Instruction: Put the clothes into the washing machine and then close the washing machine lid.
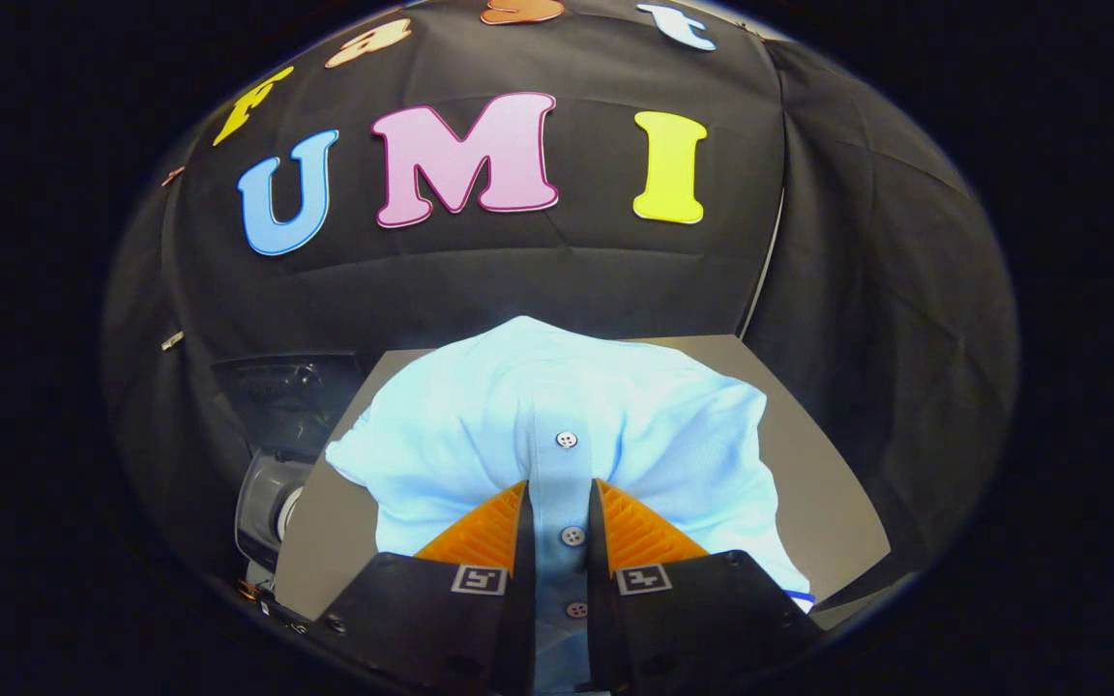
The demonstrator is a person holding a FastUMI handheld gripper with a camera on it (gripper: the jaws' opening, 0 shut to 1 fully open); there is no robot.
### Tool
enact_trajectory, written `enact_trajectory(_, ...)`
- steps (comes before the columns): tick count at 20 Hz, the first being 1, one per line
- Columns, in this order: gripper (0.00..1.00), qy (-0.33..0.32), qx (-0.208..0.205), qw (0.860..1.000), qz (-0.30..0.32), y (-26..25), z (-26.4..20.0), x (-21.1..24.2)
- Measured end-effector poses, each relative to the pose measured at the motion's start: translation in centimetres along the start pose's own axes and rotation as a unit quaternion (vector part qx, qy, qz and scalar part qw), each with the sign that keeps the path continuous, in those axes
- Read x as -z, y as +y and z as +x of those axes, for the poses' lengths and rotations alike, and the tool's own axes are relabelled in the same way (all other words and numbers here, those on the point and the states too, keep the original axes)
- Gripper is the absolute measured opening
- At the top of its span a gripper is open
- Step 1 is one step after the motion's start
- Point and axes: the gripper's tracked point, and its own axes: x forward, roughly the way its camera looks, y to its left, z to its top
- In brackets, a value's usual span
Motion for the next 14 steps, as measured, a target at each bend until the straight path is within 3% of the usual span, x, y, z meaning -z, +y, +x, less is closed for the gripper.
enact_trajectory(6, 0.26, -0.02, -0.031, 0.997, 0.064, 1.3, -1.5, -2.6)
enact_trajectory(14, 0.26, -0.052, -0.044, 0.996, 0.053, 3.6, -6.0, -7.9)
